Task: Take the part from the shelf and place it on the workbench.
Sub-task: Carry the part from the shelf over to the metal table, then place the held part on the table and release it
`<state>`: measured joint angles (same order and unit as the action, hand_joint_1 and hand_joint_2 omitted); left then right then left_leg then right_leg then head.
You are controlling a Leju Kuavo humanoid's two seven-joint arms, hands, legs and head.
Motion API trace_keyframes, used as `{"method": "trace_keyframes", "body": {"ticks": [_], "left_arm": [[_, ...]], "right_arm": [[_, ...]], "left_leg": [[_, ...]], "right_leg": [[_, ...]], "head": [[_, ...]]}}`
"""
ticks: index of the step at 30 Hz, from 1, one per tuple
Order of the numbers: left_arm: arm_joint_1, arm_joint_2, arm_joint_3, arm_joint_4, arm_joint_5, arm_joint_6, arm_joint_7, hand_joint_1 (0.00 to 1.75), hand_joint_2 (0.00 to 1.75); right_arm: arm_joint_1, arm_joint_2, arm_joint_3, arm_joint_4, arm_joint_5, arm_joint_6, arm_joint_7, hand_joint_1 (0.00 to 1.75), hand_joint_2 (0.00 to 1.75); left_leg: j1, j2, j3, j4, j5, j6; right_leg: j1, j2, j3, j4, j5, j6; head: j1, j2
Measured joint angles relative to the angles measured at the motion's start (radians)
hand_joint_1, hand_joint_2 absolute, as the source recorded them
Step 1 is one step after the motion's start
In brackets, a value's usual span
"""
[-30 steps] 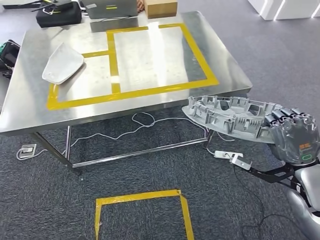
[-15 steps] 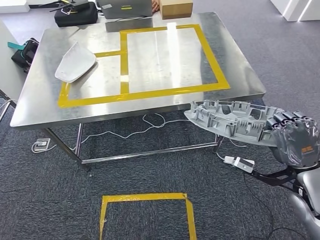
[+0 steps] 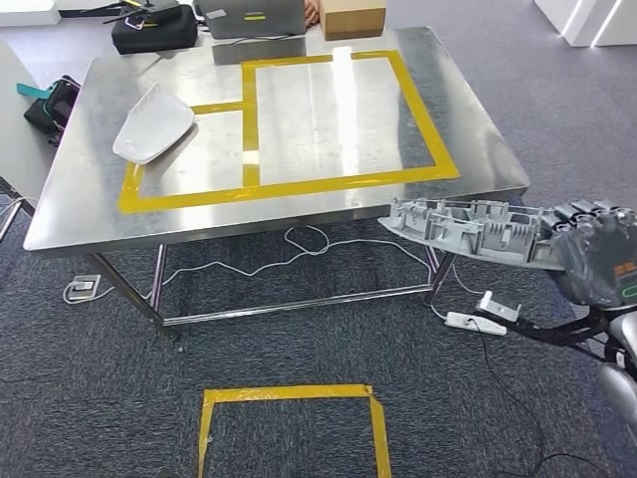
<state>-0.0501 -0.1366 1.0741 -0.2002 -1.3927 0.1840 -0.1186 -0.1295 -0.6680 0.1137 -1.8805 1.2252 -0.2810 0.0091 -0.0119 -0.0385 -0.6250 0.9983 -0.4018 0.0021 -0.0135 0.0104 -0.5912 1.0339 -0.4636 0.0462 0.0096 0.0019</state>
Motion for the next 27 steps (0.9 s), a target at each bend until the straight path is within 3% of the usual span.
{"method": "trace_keyframes", "body": {"ticks": [8, 13, 19, 25, 27], "left_arm": [[0.001, 0.006, 0.013, 0.0, 0.001, -0.001, 0.002, 0.0, 1.75], [0.001, 0.008, 0.018, 0.0, 0.0, -0.001, 0.004, 0.0, 1.75], [0.001, 0.008, 0.029, 0.0, -0.006, 0.001, 0.005, 0.0, 1.75], [0.0, 0.009, 0.03, 0.0, -0.023, 0.006, 0.029, 0.0, 1.75], [-0.001, 0.011, 0.03, 0.0, -0.029, 0.009, 0.039, 0.0, 1.75]], "right_arm": [[-0.266, -0.172, 0.018, 0.014, -0.192, 0.213, -0.027, 1.75, 1.75], [-0.439, -0.243, 0.067, 0.037, -0.246, 0.286, -0.033, 1.75, 1.75], [-0.559, -0.283, 0.136, 0.062, -0.277, 0.304, -0.029, 1.75, 1.75], [-0.581, -0.288, 0.189, 0.083, -0.301, 0.297, -0.017, 1.75, 1.75], [-0.57, -0.288, 0.202, 0.09, -0.299, 0.279, -0.012, 1.75, 1.75]], "left_leg": [[-0.008, 0.0, -0.005, 0.0, 0.005, 0.006], [-0.009, 0.0, -0.006, 0.0, 0.005, 0.007], [-0.009, 0.0, -0.006, 0.0, 0.005, 0.007], [-0.009, 0.0, -0.006, 0.001, 0.005, 0.008], [-0.01, 0.0, -0.002, -0.008, 0.002, 0.019]], "right_leg": [[-0.009, 0.0, -0.004, -0.001, 0.005, 0.008], [-0.009, -0.001, -0.005, -0.001, 0.006, 0.009], [-0.009, -0.001, -0.005, -0.001, 0.006, 0.009], [-0.01, -0.001, -0.005, -0.003, 0.007, 0.01], [-0.012, 0.0, 0.002, -0.017, 0.009, 0.018]], "head": [[0.0, 0.0], [0.0, 0.0], [0.0, 0.0], [0.0, 0.0], [-0.001, 0.0]]}}
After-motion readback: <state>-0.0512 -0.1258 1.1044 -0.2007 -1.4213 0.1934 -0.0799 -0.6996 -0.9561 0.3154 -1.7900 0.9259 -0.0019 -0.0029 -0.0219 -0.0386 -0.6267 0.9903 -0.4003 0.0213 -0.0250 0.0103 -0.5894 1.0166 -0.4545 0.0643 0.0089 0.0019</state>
